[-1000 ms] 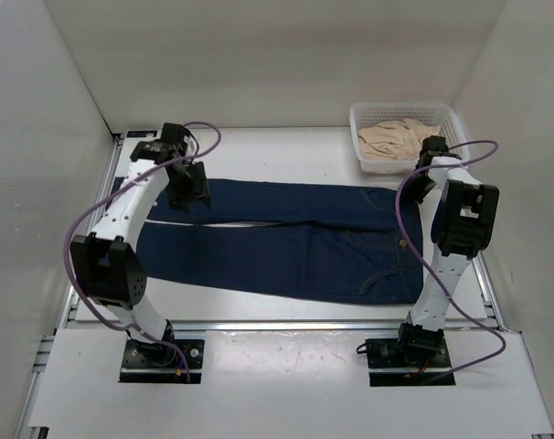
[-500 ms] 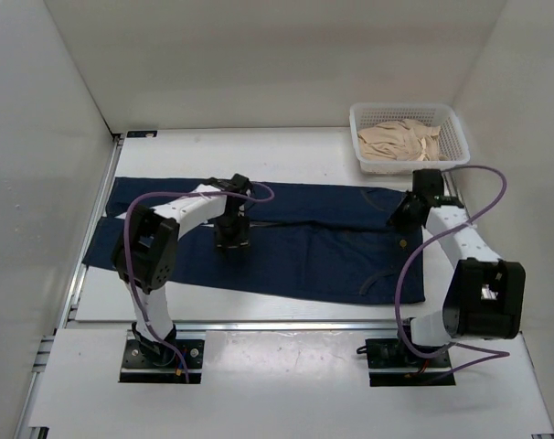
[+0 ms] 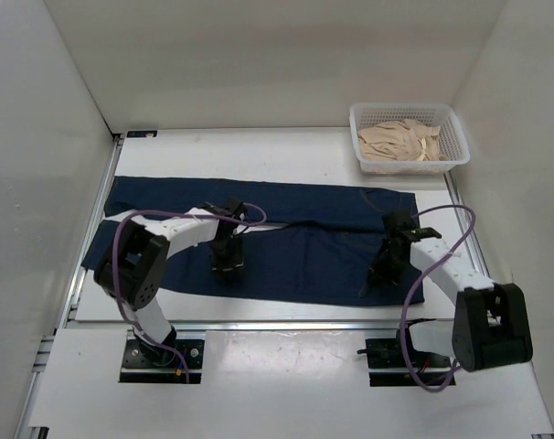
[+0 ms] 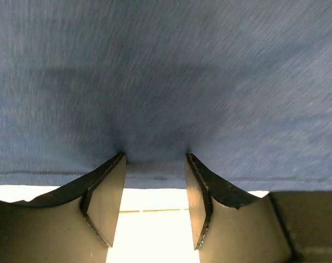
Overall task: Fold and stack the trousers
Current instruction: Flatten the trousers out
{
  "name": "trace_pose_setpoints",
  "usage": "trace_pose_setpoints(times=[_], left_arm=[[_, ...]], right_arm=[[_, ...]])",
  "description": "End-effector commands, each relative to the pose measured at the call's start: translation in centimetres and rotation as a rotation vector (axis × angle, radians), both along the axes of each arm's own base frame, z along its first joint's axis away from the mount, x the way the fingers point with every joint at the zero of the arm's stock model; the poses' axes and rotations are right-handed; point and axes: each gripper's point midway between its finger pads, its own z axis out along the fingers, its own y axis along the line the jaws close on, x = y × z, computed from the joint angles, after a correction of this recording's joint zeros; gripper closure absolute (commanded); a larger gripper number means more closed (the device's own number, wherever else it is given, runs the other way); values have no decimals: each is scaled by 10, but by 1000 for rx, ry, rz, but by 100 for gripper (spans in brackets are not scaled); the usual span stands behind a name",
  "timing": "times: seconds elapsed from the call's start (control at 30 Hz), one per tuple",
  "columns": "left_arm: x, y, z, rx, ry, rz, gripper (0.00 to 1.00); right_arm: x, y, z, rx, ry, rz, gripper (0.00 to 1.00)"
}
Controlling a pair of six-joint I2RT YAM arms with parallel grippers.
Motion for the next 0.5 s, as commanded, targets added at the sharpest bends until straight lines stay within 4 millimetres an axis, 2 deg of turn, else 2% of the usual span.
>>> trace_pose_setpoints(times=[0.0,0.17,0.23,0.27,0.3,0.33,0.37,0.4,0.43,0.47], left_arm=[[-35,14,-7,9,51,12,42],[-43,9,7,-22,59,10,42],[-23,6,24,-13,-7,-2,42],[-19,7,33,1,-14,-10,41],[8,-3,57,-13,-106,-18,41],[18,-5,68,-3,-129,-25,40],[33,-9,80,0,-167,-22,40],[67,-19,112,-21,-271,-28,42],[83,-20,111,0,-264,-22,45],[98,-23,118,-5,-281,-17,46]], right_arm=[[-24,6,16,-2,30,-72,70],[-49,-7,26,-67,59,-85,70],[-46,-5,31,-60,27,-66,70],[-35,-2,41,-45,-30,-57,70],[-20,-2,53,-51,-97,-53,70],[-2,4,64,-33,-175,-26,70],[10,2,73,-50,-229,-10,69],[30,2,91,-62,-295,-13,69],[44,0,92,-94,-304,-8,69],[59,-6,98,-145,-330,-13,69]])
